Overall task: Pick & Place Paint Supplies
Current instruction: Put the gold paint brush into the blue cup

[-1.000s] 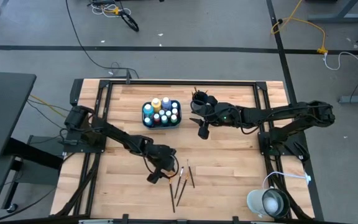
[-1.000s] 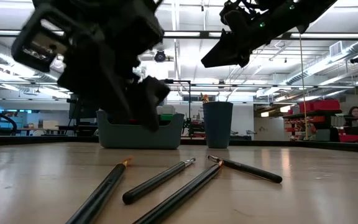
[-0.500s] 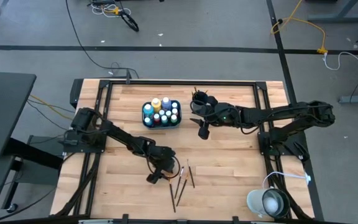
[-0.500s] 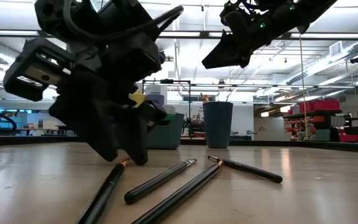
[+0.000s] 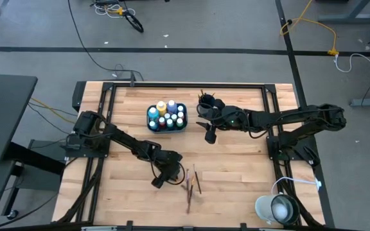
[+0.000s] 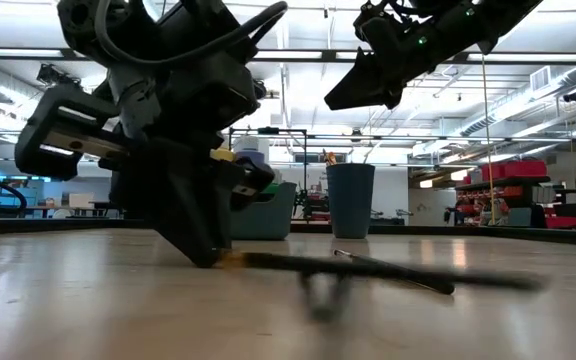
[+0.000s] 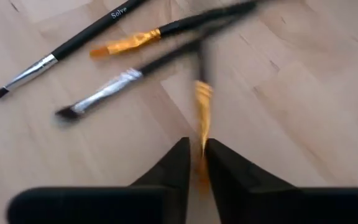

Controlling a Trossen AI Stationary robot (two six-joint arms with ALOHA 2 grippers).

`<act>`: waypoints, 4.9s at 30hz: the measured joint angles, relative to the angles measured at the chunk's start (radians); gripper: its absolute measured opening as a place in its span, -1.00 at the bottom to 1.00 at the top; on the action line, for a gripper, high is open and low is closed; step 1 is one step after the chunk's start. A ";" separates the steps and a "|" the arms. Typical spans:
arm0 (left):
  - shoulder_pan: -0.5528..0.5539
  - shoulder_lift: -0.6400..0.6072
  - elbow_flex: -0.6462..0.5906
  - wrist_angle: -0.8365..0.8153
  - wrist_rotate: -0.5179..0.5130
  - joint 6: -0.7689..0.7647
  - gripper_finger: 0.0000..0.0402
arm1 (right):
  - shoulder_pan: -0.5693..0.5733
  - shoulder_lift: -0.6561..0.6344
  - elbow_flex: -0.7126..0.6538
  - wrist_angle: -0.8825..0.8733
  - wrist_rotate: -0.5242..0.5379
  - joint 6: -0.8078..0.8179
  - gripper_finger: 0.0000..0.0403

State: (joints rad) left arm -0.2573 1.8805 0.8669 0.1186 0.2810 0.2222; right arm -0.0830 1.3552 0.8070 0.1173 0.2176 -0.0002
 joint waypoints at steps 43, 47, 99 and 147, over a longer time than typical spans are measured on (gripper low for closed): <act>-0.055 -0.218 0.006 0.293 -0.976 1.228 -0.97 | -0.001 0.000 0.000 -0.114 -0.488 0.452 -0.25; -0.044 -0.218 0.006 0.371 -1.027 1.455 -0.95 | 0.000 0.000 0.000 -0.107 -0.545 0.495 -0.25; -0.034 -0.241 0.007 0.526 -0.990 1.111 -0.33 | -0.005 0.001 0.000 -0.126 -0.555 0.442 -0.87; 0.279 -0.664 -0.218 0.419 -0.129 0.046 -0.54 | -0.228 0.338 -0.187 0.964 0.243 -0.139 -0.88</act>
State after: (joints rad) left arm 0.0216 1.2165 0.6491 0.5379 0.1524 0.2677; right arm -0.3113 1.6929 0.6197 1.0816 0.4604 -0.1394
